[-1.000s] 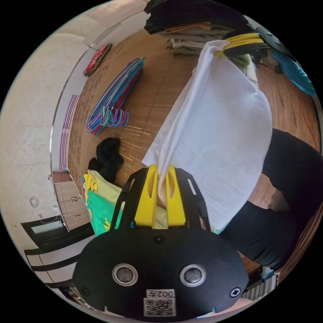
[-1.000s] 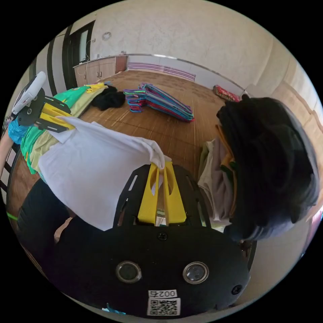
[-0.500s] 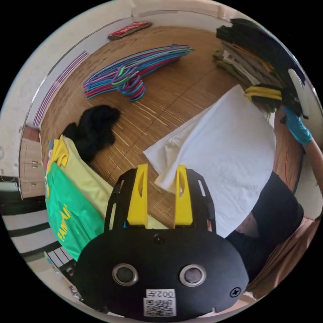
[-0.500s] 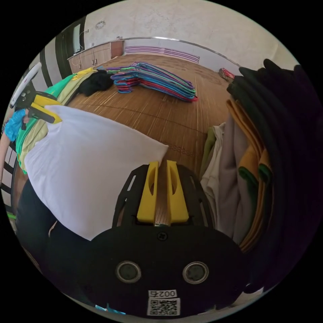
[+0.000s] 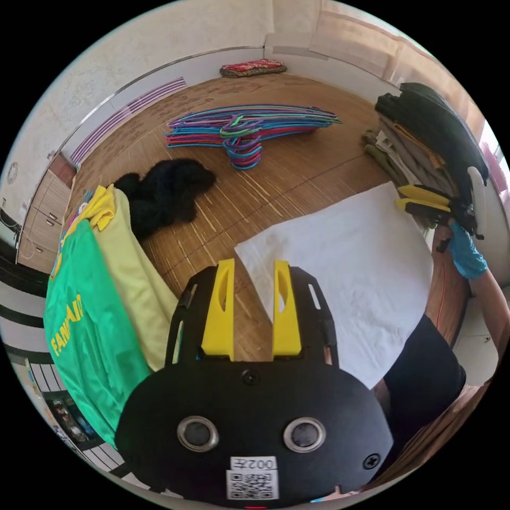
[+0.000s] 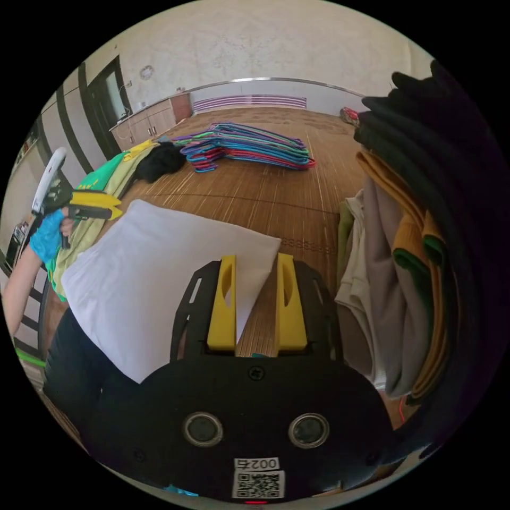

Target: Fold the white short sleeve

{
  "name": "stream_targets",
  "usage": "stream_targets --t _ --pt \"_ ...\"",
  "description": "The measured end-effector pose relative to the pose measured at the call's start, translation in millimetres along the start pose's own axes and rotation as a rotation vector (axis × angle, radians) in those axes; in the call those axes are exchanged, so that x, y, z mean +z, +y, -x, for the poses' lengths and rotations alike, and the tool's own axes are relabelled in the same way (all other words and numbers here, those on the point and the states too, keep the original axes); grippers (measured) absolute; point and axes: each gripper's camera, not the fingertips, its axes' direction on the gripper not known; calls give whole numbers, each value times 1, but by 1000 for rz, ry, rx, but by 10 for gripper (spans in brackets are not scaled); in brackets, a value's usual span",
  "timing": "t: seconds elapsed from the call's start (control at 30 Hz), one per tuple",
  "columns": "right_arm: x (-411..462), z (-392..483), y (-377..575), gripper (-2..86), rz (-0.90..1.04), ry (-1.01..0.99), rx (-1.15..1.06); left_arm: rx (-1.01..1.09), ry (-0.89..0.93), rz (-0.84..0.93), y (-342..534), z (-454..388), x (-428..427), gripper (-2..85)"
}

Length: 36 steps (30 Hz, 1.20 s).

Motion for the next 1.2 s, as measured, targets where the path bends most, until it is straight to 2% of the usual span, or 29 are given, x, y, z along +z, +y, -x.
stream_targets --t 0.1,0.27,0.5,0.77,0.93,1.2 --pt "14 -5 -5 86 16 -14 43 -31 -6 2 1 3 20 63" --pt "35 3 -9 57 40 73 -12 -52 -57 -12 5 8 37 59" --pt "53 12 -34 53 101 95 -68 -64 -142 8 6 15 49 44" --pt "80 43 -67 54 144 194 -269 -93 -186 34 7 37 64 40" --pt "62 40 -59 59 100 206 -245 -129 -194 25 28 56 52 37" --pt "-11 44 11 68 35 118 -326 16 39 -83 125 47 7 68"
